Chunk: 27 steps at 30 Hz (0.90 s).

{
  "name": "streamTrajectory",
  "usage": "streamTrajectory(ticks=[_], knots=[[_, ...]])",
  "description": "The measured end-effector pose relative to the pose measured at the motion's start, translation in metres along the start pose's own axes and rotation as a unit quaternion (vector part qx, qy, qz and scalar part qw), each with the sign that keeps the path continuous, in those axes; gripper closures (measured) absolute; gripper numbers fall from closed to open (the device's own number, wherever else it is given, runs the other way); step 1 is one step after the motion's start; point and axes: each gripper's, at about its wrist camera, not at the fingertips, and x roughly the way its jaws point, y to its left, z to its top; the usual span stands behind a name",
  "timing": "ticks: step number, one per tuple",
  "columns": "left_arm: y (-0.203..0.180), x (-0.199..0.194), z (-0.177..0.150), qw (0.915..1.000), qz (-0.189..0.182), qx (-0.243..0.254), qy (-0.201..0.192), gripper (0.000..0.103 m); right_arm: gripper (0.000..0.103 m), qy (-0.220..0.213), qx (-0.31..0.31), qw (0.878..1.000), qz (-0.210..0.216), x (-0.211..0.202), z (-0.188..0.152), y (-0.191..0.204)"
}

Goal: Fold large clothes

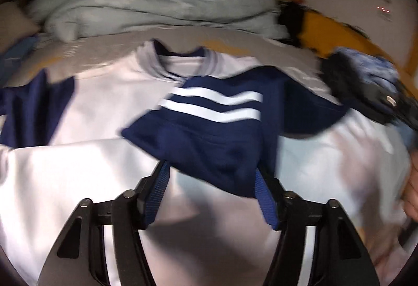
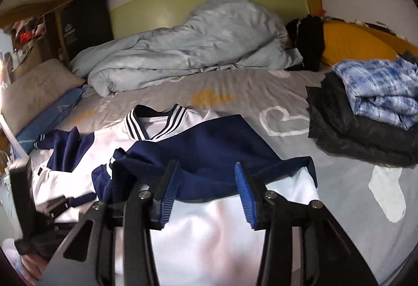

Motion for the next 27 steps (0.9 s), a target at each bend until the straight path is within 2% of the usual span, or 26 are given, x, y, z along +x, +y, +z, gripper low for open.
streamTrajectory(ticks=[1, 2, 3, 5, 7, 10, 12, 14, 17, 19, 21, 22, 25, 27], knots=[[0.006, 0.0, 0.001, 0.9999, -0.009, -0.012, 0.003, 0.101, 0.061, 0.006, 0.004, 1.0, -0.001, 0.006, 0.0, -0.001], [0.011, -0.001, 0.001, 0.9996, -0.017, -0.02, 0.006, 0.099, 0.061, 0.012, 0.007, 1.0, -0.006, 0.011, 0.0, -0.004], [0.017, -0.005, 0.0, 0.9998, -0.002, -0.019, 0.0, 0.099, 0.061, 0.017, 0.009, 1.0, -0.011, 0.013, -0.003, -0.008], [0.024, -0.015, -0.002, 0.9983, 0.055, -0.002, -0.018, 0.099, 0.061, 0.026, 0.011, 1.0, -0.01, 0.014, -0.007, -0.013], [0.042, -0.024, -0.003, 0.9947, 0.098, -0.013, -0.028, 0.099, 0.061, 0.033, 0.018, 0.999, -0.009, 0.017, -0.008, -0.017], [0.077, -0.025, -0.006, 0.9907, 0.127, -0.051, -0.003, 0.099, 0.059, 0.029, 0.022, 0.999, -0.009, 0.014, -0.007, -0.019], [0.095, -0.021, -0.012, 0.9887, 0.124, -0.082, 0.019, 0.092, 0.058, 0.033, 0.021, 0.999, -0.011, 0.014, -0.007, -0.019], [0.106, -0.023, -0.02, 0.9858, 0.119, -0.116, 0.025, 0.071, 0.058, 0.039, 0.02, 0.999, -0.015, 0.016, -0.009, -0.019], [0.104, -0.03, -0.021, 0.9866, 0.109, -0.121, 0.01, 0.063, 0.058, 0.046, 0.026, 0.998, -0.026, 0.021, -0.012, -0.024], [0.092, -0.035, -0.021, 0.9923, 0.09, -0.084, -0.003, 0.059, 0.058, 0.05, 0.03, 0.998, -0.03, 0.024, -0.013, -0.027], [0.068, -0.038, -0.018, 0.9989, 0.042, -0.021, 0.001, 0.055, 0.058, 0.053, 0.032, 0.998, -0.033, 0.025, -0.013, -0.029], [0.056, -0.04, -0.018, 0.9996, 0.026, 0.011, 0.008, 0.054, 0.058, 0.053, 0.036, 0.997, -0.033, 0.025, -0.012, -0.032], [0.019, -0.047, -0.016, 0.9933, 0.073, 0.09, -0.009, 0.048, 0.058, 0.055, 0.051, 0.997, -0.027, 0.025, -0.009, -0.035], [0.006, -0.042, -0.009, 0.9906, 0.076, 0.113, -0.009, 0.048, 0.058, 0.053, 0.056, 0.997, -0.024, 0.024, -0.007, -0.035]])
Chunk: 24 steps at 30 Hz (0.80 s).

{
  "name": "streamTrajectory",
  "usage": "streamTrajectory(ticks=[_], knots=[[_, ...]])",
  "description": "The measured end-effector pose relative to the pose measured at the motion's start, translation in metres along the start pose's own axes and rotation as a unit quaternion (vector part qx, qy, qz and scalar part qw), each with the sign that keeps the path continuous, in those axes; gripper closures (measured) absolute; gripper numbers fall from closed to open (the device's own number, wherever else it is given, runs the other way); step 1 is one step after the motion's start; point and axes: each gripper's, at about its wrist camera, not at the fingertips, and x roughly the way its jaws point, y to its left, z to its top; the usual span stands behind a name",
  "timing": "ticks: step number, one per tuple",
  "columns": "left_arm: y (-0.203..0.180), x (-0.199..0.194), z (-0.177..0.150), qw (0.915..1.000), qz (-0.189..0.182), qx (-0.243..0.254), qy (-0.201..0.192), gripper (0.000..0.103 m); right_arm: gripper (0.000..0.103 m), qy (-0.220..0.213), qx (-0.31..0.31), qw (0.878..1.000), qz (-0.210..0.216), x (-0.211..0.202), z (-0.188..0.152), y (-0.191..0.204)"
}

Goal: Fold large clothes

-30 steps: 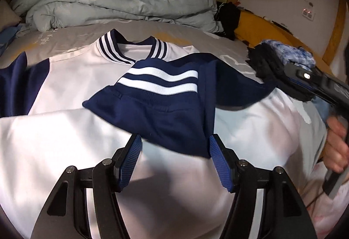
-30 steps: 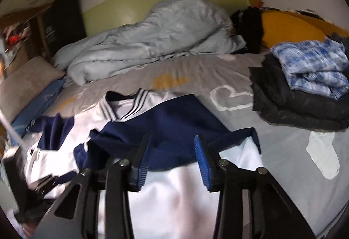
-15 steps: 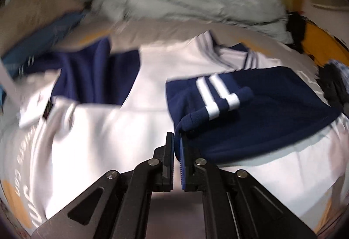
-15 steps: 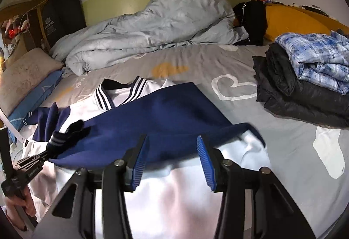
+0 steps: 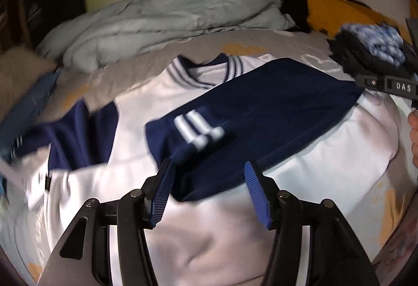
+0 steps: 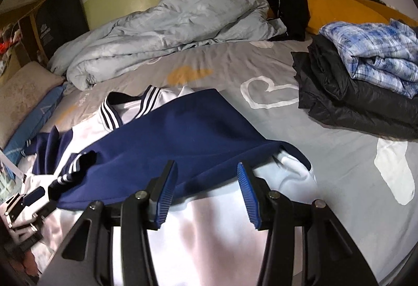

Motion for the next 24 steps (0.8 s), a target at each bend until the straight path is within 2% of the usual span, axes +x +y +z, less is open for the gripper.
streamTrajectory(ticks=[3, 5, 6, 7, 8, 10, 11, 15, 18, 20, 22, 24], knots=[[-0.004, 0.019, 0.018, 0.9998, 0.01, 0.005, 0.016, 0.041, 0.058, -0.004, -0.009, 1.0, 0.004, -0.004, -0.001, 0.004], [0.0, 0.049, 0.027, 0.9968, 0.037, 0.001, 0.071, 0.039, 0.058, -0.007, -0.022, 1.0, 0.002, -0.007, -0.003, 0.006], [0.006, 0.063, 0.029, 0.9935, 0.057, -0.011, 0.098, 0.039, 0.057, -0.007, -0.026, 1.0, 0.0, -0.007, -0.003, 0.006], [0.019, 0.072, 0.029, 0.9911, 0.069, -0.036, 0.108, 0.041, 0.057, -0.007, -0.027, 1.0, -0.002, -0.007, -0.003, 0.005], [0.033, 0.074, 0.028, 0.9901, 0.075, -0.063, 0.101, 0.042, 0.057, -0.005, -0.024, 1.0, -0.002, -0.006, -0.003, 0.002], [0.062, 0.074, 0.022, 0.9831, 0.118, -0.107, 0.09, 0.042, 0.057, 0.002, -0.007, 1.0, 0.003, -0.004, -0.001, -0.005], [0.078, 0.071, 0.017, 0.9796, 0.126, -0.134, 0.082, 0.042, 0.057, 0.004, -0.002, 1.0, 0.006, -0.004, -0.001, -0.007], [0.128, 0.06, 0.002, 0.9652, 0.116, -0.227, 0.059, 0.044, 0.057, 0.014, 0.005, 1.0, 0.005, 0.003, -0.001, -0.008], [0.149, 0.054, -0.004, 0.9571, 0.093, -0.269, 0.051, 0.058, 0.057, 0.017, -0.009, 1.0, 0.006, 0.003, -0.003, -0.003], [0.156, 0.055, -0.005, 0.9582, 0.071, -0.272, 0.05, 0.061, 0.057, 0.014, -0.018, 1.0, 0.002, 0.002, -0.004, 0.0], [0.161, 0.058, -0.004, 0.9623, 0.034, -0.264, 0.054, 0.061, 0.057, 0.013, -0.023, 1.0, 0.0, 0.002, -0.004, 0.0], [0.16, 0.059, -0.003, 0.9656, 0.025, -0.251, 0.063, 0.058, 0.057, 0.014, -0.021, 1.0, 0.002, 0.002, -0.004, -0.001]])
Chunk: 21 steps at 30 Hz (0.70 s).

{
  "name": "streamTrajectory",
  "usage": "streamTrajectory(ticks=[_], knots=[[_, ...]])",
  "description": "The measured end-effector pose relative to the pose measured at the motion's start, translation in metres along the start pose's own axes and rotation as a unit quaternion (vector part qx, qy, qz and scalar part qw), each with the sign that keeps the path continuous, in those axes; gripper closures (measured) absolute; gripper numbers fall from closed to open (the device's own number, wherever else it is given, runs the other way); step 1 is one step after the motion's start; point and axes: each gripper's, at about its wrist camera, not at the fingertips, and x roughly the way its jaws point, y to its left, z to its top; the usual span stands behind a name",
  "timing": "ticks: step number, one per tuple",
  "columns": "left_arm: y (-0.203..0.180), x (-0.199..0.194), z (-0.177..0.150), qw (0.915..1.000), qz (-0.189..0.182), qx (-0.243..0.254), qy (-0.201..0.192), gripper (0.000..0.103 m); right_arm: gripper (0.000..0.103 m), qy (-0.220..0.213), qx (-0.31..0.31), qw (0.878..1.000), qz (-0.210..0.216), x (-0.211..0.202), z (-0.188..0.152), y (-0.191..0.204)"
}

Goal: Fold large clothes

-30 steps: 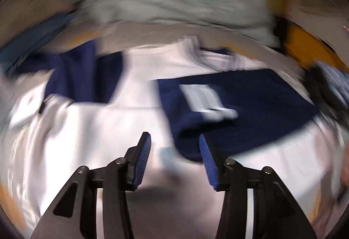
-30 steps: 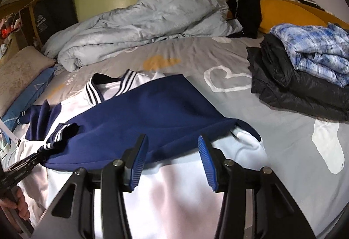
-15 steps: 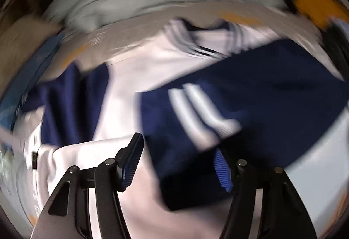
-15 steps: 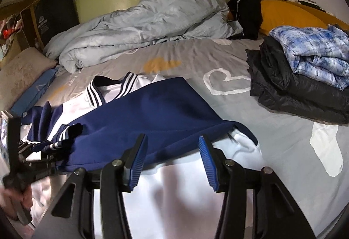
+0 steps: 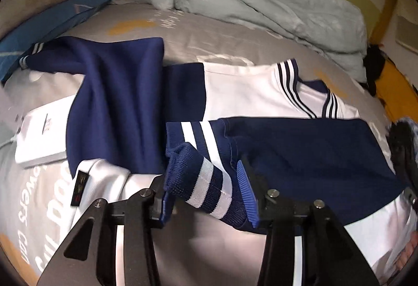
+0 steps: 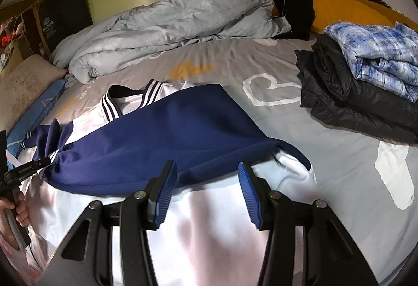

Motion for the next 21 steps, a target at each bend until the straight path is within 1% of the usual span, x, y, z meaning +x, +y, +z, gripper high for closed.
streamTrajectory(ticks=[1, 2, 3, 4, 5, 6, 7, 8, 10, 11, 12, 13, 14, 15, 16, 18, 19, 21], knots=[[-0.001, 0.001, 0.0, 1.0, -0.001, 0.007, 0.006, 0.054, 0.057, 0.003, 0.004, 1.0, 0.005, 0.001, 0.001, -0.001], [-0.005, 0.005, 0.002, 0.9998, -0.001, 0.015, 0.016, 0.043, 0.057, 0.007, 0.007, 1.0, 0.011, 0.001, 0.002, -0.003], [-0.01, 0.011, 0.004, 0.9991, 0.002, 0.023, 0.035, 0.038, 0.056, 0.013, 0.012, 1.0, 0.019, 0.002, 0.005, -0.006], [-0.015, 0.019, 0.006, 0.9975, 0.015, 0.035, 0.06, 0.033, 0.054, 0.02, 0.014, 0.999, 0.027, 0.004, 0.008, -0.007], [-0.02, 0.026, 0.009, 0.9949, 0.037, 0.05, 0.079, 0.033, 0.051, 0.03, 0.014, 0.999, 0.035, 0.007, 0.012, -0.008], [-0.026, 0.032, 0.012, 0.9919, 0.058, 0.066, 0.091, 0.032, 0.049, 0.05, 0.007, 0.998, 0.041, 0.013, 0.017, -0.006], [-0.032, 0.039, 0.015, 0.9888, 0.072, 0.081, 0.103, 0.034, 0.049, 0.07, -0.003, 0.997, 0.041, 0.019, 0.022, -0.001], [-0.038, 0.046, 0.019, 0.9857, 0.081, 0.096, 0.112, 0.04, 0.049, 0.077, -0.011, 0.996, 0.038, 0.022, 0.026, 0.002], [-0.047, 0.058, 0.027, 0.9828, 0.082, 0.118, 0.117, 0.045, 0.049, 0.081, -0.03, 0.996, 0.017, 0.037, 0.047, 0.014], [-0.05, 0.062, 0.031, 0.982, 0.085, 0.123, 0.116, 0.05, 0.047, 0.088, -0.03, 0.996, 0.008, 0.044, 0.053, 0.016], [-0.051, 0.064, 0.034, 0.9824, 0.087, 0.122, 0.112, 0.056, 0.044, 0.119, -0.028, 0.992, -0.007, 0.065, 0.065, 0.019], [-0.051, 0.064, 0.038, 0.9835, 0.087, 0.118, 0.107, 0.064, 0.043, 0.142, -0.028, 0.989, -0.01, 0.08, 0.072, 0.019], [-0.051, 0.066, 0.042, 0.9845, 0.084, 0.114, 0.104, 0.067, 0.043, 0.159, -0.028, 0.987, -0.012, 0.095, 0.079, 0.018], [-0.051, 0.067, 0.046, 0.9855, 0.083, 0.111, 0.098, 0.069, 0.043, 0.168, -0.028, 0.985, -0.02, 0.109, 0.086, 0.017], [-0.05, 0.07, 0.05, 0.986, 0.083, 0.109, 0.095, 0.071, 0.043, 0.169, -0.029, 0.984, -0.047, 0.124, 0.096, 0.014], [-0.052, 0.077, 0.057, 0.9845, 0.091, 0.12, 0.09, 0.071, 0.042, 0.158, -0.031, 0.984, -0.072, 0.136, 0.106, 0.011], [-0.053, 0.083, 0.059, 0.9832, 0.097, 0.128, 0.087, 0.071, 0.04, 0.162, -0.036, 0.983, -0.073, 0.146, 0.111, 0.011], [-0.059, 0.09, 0.064, 0.9812, 0.107, 0.14, 0.08, 0.071, 0.039, 0.194, -0.038, 0.98, -0.039, 0.165, 0.112, 0.009]])
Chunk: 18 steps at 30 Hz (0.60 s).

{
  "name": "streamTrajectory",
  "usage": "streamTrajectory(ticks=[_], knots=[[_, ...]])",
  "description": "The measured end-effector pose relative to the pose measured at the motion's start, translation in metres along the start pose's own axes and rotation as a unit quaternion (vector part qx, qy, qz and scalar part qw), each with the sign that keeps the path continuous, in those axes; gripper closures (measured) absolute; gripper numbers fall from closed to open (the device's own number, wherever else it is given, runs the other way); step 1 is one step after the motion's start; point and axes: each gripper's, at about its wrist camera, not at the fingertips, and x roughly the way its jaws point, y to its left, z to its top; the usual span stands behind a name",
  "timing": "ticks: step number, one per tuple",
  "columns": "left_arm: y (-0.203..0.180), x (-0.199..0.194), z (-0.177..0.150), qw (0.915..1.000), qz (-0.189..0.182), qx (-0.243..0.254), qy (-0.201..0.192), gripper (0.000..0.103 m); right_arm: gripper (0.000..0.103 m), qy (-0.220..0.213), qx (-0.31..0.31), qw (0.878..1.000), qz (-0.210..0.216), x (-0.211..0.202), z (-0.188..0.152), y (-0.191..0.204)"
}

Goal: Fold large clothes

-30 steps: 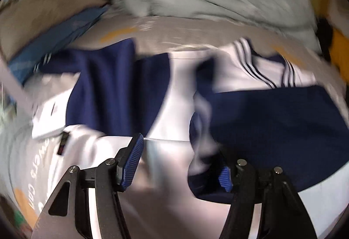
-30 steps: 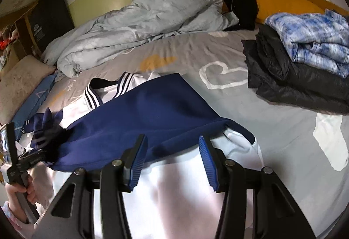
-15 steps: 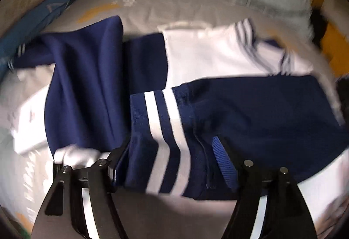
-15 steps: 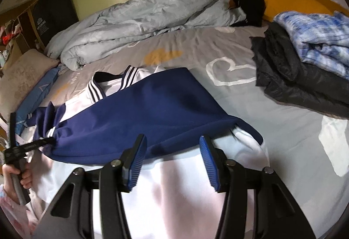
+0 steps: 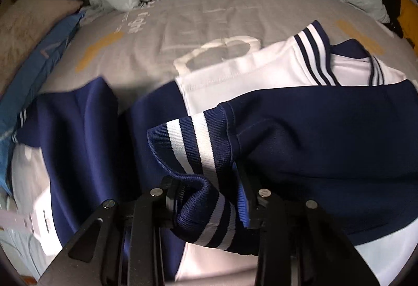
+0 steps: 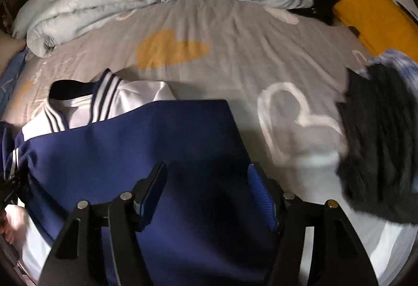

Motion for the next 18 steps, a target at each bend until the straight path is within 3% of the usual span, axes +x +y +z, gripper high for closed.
streamTrajectory(ticks=[1, 3, 5, 6, 7, 9, 11, 13, 15, 17, 18], knots=[[-0.003, 0.002, 0.004, 1.0, 0.004, 0.004, -0.003, 0.071, 0.039, 0.028, -0.01, 0.999, 0.031, 0.013, 0.003, 0.001], [-0.005, 0.009, 0.013, 0.9998, 0.012, 0.014, -0.007, 0.071, 0.04, 0.023, -0.025, 0.999, 0.009, 0.019, 0.005, 0.006], [-0.007, 0.013, 0.017, 0.9996, 0.014, 0.021, -0.011, 0.07, 0.065, -0.012, -0.048, 0.998, -0.036, 0.019, 0.007, 0.011], [-0.008, 0.013, 0.019, 0.9996, 0.013, 0.022, -0.013, 0.07, 0.099, -0.027, -0.04, 0.998, -0.045, 0.018, 0.01, 0.007], [-0.009, 0.013, 0.02, 0.9996, 0.009, 0.022, -0.017, 0.07, 0.103, -0.037, -0.029, 0.997, -0.062, 0.018, 0.013, 0.004], [-0.008, 0.01, 0.021, 0.9994, -0.005, 0.021, -0.027, 0.07, 0.103, -0.078, -0.006, 0.99, -0.116, 0.014, 0.022, -0.01], [-0.009, 0.006, 0.021, 0.9989, -0.029, 0.016, -0.034, 0.07, 0.103, -0.095, 0.006, 0.986, -0.137, 0.013, 0.03, -0.023], [-0.008, 0.003, 0.021, 0.9982, -0.044, 0.012, -0.039, 0.07, 0.103, -0.081, 0.012, 0.992, -0.096, 0.013, 0.035, -0.039], [-0.009, 0.0, 0.022, 0.9989, -0.017, 0.018, -0.04, 0.069, 0.101, -0.078, 0.004, 0.996, -0.033, 0.004, 0.034, -0.046], [-0.004, -0.003, 0.023, 0.999, 0.017, 0.01, -0.04, 0.069, 0.077, -0.071, 0.012, 0.997, 0.001, -0.005, 0.03, -0.052], [0.0, -0.005, 0.023, 0.9986, 0.033, 0.004, -0.041, 0.069, 0.057, -0.066, 0.018, 0.998, 0.011, -0.008, 0.028, -0.056]])
